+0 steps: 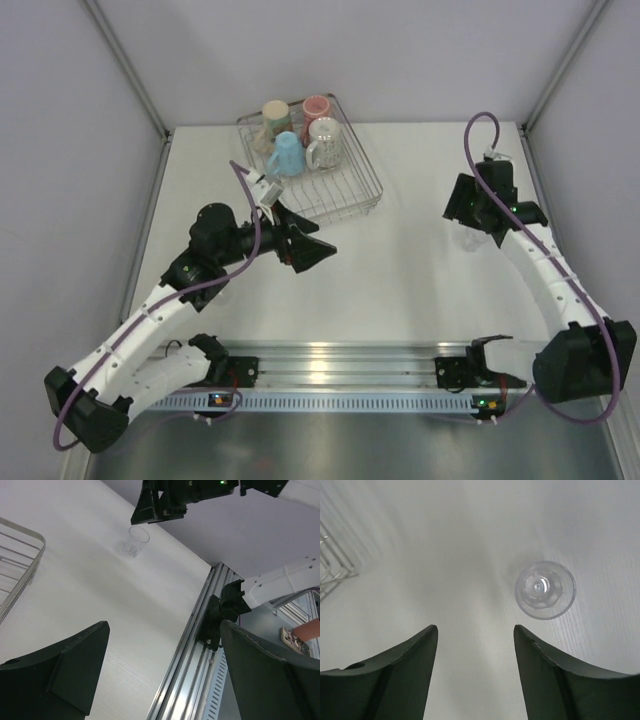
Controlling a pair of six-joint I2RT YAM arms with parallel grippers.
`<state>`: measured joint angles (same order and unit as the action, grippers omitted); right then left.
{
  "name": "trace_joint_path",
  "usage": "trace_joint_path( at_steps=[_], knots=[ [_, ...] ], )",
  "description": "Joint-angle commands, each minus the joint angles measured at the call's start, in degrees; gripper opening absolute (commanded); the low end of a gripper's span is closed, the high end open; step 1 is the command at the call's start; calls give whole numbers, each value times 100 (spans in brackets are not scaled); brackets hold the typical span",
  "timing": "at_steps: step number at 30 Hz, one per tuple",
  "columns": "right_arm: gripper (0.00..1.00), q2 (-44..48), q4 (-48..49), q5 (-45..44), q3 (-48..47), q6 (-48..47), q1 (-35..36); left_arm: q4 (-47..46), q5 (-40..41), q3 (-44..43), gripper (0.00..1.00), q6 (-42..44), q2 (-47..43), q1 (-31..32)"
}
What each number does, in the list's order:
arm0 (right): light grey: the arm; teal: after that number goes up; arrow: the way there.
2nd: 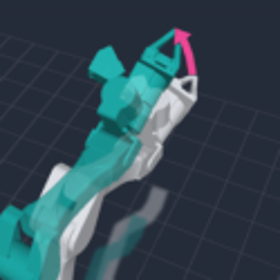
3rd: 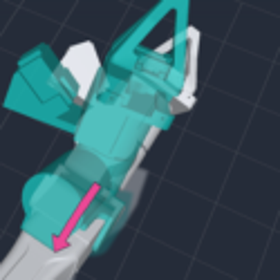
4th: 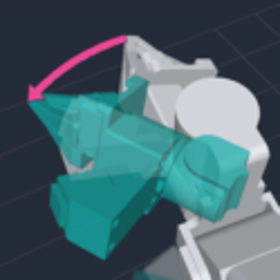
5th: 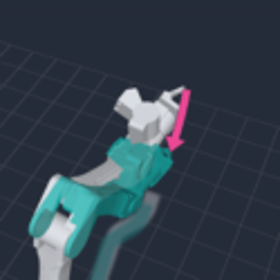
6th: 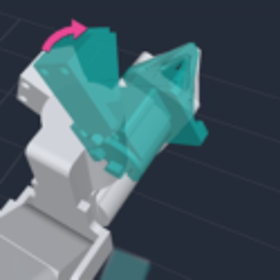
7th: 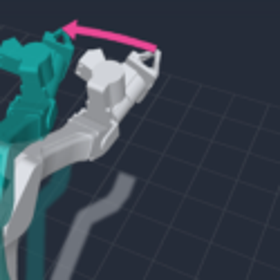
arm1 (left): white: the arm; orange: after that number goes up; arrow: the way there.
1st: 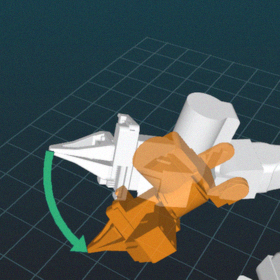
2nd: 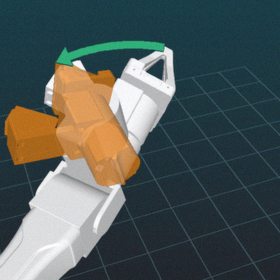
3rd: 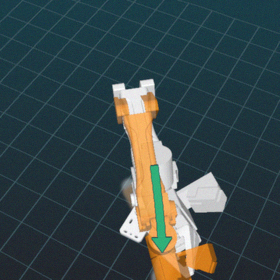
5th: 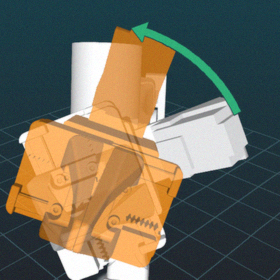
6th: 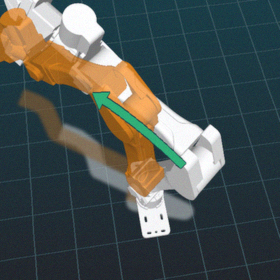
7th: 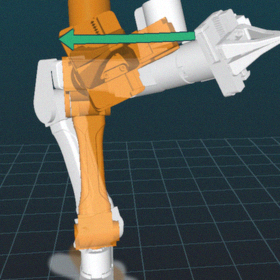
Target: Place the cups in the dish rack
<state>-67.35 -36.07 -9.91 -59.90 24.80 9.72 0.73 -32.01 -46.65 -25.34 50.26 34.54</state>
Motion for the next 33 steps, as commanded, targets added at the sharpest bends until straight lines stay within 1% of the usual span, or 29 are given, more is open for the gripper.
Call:
trace_joint_path(
  at_steps=[1, 4, 5, 10, 13, 15, 16, 18, 21, 23, 24, 25, 27, 28, 30, 31, 33],
  knots=[
    [62, -304, 241, -38, 136, -361, -486, -249, -298, -142, 98, 117, -191, 0],
    [57, -577, 364, 190, 207, -440, -891, -258, -192, -195, 97, 65, -254, -9],
    [56, -699, 390, 226, 224, -502, -919, -258, -166, -212, 97, 4, -288, 0],
    [49, -1069, 636, 209, 356, -537, -910, -100, -122, -283, 96, 73, -438, -9],
    [45, -1385, 733, 393, 278, -581, -910, -100, 54, -230, 95, 109, -578, 0],
    [44, -1570, 751, 306, 242, -555, -910, -100, 238, -195, 95, 109, -614, 0],
    [43, -1623, 760, 236, 224, -546, -910, 118, 326, -186, 95, 109, -614, 0],
    [41, -1737, 708, 61, 181, -564, -910, 181, 458, -169, 94, 91, -579, -9],
    [37, -1799, 742, -72, 215, -572, -910, 269, 433, -195, 93, 109, -517, -9],
    [30, -1764, 821, 24, 303, -572, -919, 305, 406, -247, 92, 109, -473, -9],
    [26, -1720, 865, 103, 347, -555, -910, 305, 397, -239, 92, 82, -473, 0],
    [18, -1589, 978, 295, 452, -520, -910, 296, 406, -248, 91, 65, -473, -9],
    [10, -1422, 1102, 559, 549, -476, -910, 348, 450, -265, 91, 3, -482, 0],
    [1, -1238, 1207, 822, 602, -406, -919, 410, 511, -283, 91, -23, -473, -9],
    [0, -1061, 1252, 1165, 593, -318, -910, 672, 590, -405, 91, -15, -465, 0],
    [0, -878, 1252, 1550, 515, -231, -901, 752, 704, -458, 91, -32, -456, -9],
    [0, -640, 1322, 1965, 453, -116, -901, 849, 792, -529, 91, -119, -473, -9]
  ],
)
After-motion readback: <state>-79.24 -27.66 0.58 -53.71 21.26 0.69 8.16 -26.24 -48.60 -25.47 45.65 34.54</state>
